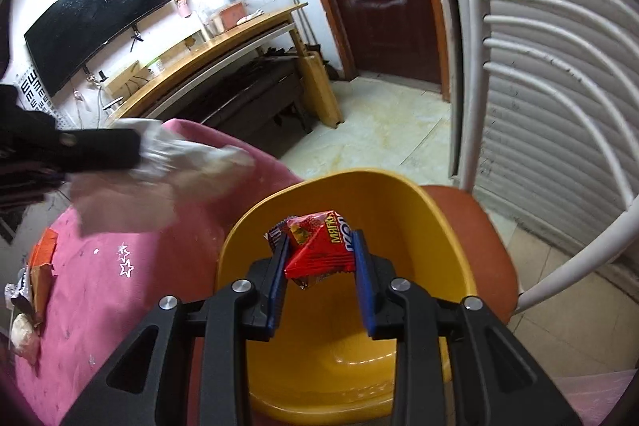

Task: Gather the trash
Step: 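Carry both items to the yellow bin and open both grippers, then grasp the white paper ball with the right gripper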

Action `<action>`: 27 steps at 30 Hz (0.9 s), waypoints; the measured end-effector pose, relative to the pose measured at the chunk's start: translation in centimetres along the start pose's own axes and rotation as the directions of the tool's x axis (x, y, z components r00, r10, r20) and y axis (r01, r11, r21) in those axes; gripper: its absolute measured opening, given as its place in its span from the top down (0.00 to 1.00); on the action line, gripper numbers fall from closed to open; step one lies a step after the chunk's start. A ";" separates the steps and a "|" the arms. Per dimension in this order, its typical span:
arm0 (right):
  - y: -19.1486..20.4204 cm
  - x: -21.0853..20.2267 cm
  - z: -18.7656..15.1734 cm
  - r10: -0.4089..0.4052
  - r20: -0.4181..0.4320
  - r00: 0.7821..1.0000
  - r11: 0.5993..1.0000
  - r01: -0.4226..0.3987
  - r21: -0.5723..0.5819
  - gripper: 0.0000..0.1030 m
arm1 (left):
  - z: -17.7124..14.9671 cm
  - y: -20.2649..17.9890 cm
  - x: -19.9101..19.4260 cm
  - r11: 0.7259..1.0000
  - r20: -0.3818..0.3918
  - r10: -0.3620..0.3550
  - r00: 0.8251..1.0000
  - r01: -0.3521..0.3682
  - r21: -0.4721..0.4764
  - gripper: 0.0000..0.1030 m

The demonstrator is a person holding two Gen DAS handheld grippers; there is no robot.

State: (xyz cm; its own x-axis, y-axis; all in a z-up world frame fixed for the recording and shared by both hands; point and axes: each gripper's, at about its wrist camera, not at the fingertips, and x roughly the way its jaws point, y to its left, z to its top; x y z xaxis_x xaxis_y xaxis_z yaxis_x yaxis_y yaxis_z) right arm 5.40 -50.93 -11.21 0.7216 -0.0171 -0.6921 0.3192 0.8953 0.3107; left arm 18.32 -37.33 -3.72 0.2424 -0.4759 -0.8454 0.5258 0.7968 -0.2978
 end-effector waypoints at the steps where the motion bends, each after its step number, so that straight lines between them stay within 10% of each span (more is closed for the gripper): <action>1: 0.0 0.1 -0.1 -0.010 -0.001 1.000 1.000 0.010 -0.002 0.71 | -0.1 0.0 0.3 1.000 -0.009 -0.003 1.000 0.003 -0.002 0.91; 6: -0.2 0.1 -0.1 -0.039 -0.005 0.999 0.999 0.039 0.000 0.52 | 0.3 0.0 1.4 1.000 -0.035 -0.011 0.999 0.010 -0.019 0.70; 18: 0.2 -1.5 0.6 0.007 0.040 0.999 1.000 -0.008 0.018 0.48 | -0.7 1.0 -2.8 0.999 0.032 -0.011 0.999 0.013 -0.045 0.56; 22: 1.4 -4.2 1.0 0.090 0.119 0.989 0.996 -0.090 -0.007 0.43 | -3.0 2.2 -7.8 0.998 0.143 0.016 0.990 -0.008 -0.058 0.38; 27: 3.9 -8.0 1.2 0.328 0.189 0.926 0.945 -0.318 -0.082 0.26 | -6.1 4.9 -14.0 0.994 0.270 0.084 0.959 -0.060 -0.095 0.24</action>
State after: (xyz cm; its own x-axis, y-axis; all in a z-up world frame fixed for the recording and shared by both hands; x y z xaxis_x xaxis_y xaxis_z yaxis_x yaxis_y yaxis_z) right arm 1.66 -47.83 -3.69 0.8887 0.1937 -0.4156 0.0215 0.8878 0.4597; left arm 12.53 -24.52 3.93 0.4966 -0.4899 -0.7165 0.4302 0.8559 -0.2871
